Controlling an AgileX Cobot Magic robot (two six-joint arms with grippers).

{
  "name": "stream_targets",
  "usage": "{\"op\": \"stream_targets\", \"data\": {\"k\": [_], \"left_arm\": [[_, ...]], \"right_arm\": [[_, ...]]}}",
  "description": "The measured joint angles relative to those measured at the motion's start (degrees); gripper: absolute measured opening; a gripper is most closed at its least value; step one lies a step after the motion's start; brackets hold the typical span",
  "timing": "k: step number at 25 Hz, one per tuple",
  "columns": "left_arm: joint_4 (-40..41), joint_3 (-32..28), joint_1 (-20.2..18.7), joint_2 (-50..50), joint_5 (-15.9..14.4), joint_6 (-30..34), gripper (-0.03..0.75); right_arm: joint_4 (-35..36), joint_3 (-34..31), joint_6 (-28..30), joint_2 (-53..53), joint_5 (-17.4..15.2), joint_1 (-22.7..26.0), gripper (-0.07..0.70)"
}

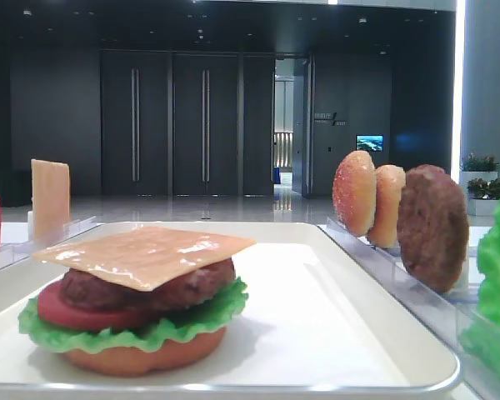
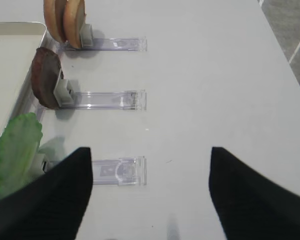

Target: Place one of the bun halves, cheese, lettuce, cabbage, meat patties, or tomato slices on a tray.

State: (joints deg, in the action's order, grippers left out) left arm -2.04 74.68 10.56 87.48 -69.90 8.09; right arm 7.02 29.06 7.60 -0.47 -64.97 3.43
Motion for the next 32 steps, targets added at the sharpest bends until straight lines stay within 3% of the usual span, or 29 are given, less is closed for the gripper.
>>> {"op": "stream_targets", "data": {"k": [7, 28, 32], "left_arm": [[0.0, -6.3, 0.0, -9.4, -0.1, 0.0, 0.573], [-2.9, -31.6, 0.1, -56.4, -1.5, 0.0, 0.573], [-5.0, -37.1, -2.2, -61.3, -0.8, 0.0, 0.573]], "right_arm": [[0.0, 0.0, 0.0, 0.0, 0.0, 0.0, 0.472], [0.0, 0.0, 0.0, 0.0, 0.0, 0.0, 0.472], [0.0, 0.0, 0.0, 0.0, 0.0, 0.0, 0.472]]}}
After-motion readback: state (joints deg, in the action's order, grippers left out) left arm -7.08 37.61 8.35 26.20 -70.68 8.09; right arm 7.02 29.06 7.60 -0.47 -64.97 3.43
